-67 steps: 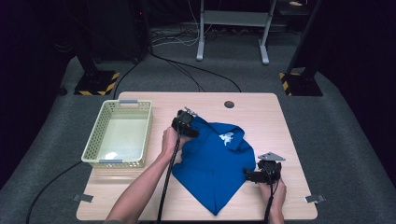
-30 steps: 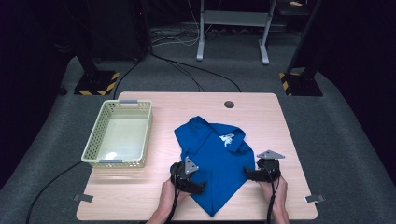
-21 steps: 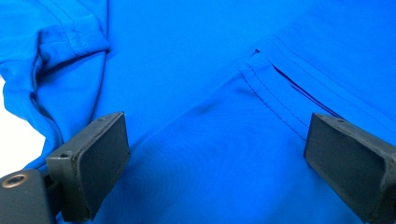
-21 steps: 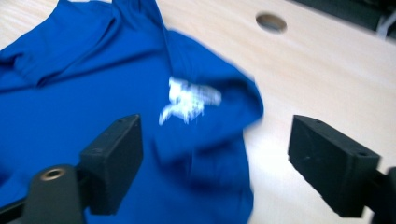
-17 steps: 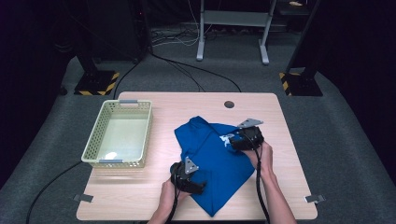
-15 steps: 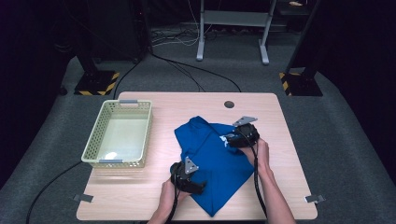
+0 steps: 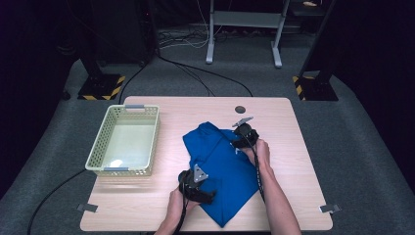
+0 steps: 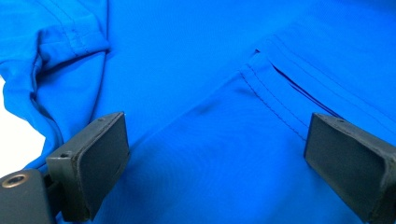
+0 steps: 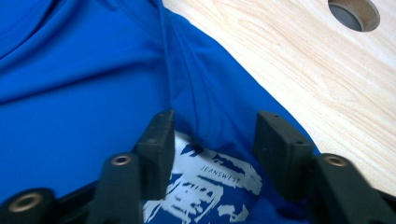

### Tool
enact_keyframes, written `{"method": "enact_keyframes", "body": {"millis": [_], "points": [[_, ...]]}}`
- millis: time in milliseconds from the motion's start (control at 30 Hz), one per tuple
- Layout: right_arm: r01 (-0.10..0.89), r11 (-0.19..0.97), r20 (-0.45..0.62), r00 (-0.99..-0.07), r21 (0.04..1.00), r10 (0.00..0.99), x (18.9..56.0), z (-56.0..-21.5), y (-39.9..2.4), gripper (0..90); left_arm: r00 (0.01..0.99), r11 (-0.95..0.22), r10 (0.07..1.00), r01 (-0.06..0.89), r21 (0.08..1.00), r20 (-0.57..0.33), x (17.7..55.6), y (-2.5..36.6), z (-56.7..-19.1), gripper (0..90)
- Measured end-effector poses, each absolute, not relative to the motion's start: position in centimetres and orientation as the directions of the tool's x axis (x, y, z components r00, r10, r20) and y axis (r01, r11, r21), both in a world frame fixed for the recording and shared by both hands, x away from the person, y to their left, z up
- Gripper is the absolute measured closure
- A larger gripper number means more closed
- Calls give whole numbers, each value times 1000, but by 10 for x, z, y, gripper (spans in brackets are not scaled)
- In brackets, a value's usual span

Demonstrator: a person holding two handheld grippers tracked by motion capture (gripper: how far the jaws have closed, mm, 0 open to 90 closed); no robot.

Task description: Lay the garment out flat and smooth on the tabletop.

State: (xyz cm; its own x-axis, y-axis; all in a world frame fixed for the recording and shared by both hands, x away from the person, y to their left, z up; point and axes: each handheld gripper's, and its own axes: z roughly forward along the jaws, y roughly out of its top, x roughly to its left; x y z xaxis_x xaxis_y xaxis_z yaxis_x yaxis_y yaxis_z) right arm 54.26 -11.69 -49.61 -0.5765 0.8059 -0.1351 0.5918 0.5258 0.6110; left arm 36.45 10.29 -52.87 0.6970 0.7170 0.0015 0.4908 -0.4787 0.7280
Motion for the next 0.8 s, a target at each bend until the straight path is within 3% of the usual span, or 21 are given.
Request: {"method": "enact_keyframes", "body": {"millis": [367, 800], "points": [[588, 543, -140, -592, 600, 794, 547, -500, -111, 819, 697, -479, 717, 491, 728, 1, 364, 103, -529, 62], [568, 498, -204, -502, 656, 840, 565, -477, -119, 827, 698, -480, 716, 490, 728, 3, 365, 103, -529, 62]]}}
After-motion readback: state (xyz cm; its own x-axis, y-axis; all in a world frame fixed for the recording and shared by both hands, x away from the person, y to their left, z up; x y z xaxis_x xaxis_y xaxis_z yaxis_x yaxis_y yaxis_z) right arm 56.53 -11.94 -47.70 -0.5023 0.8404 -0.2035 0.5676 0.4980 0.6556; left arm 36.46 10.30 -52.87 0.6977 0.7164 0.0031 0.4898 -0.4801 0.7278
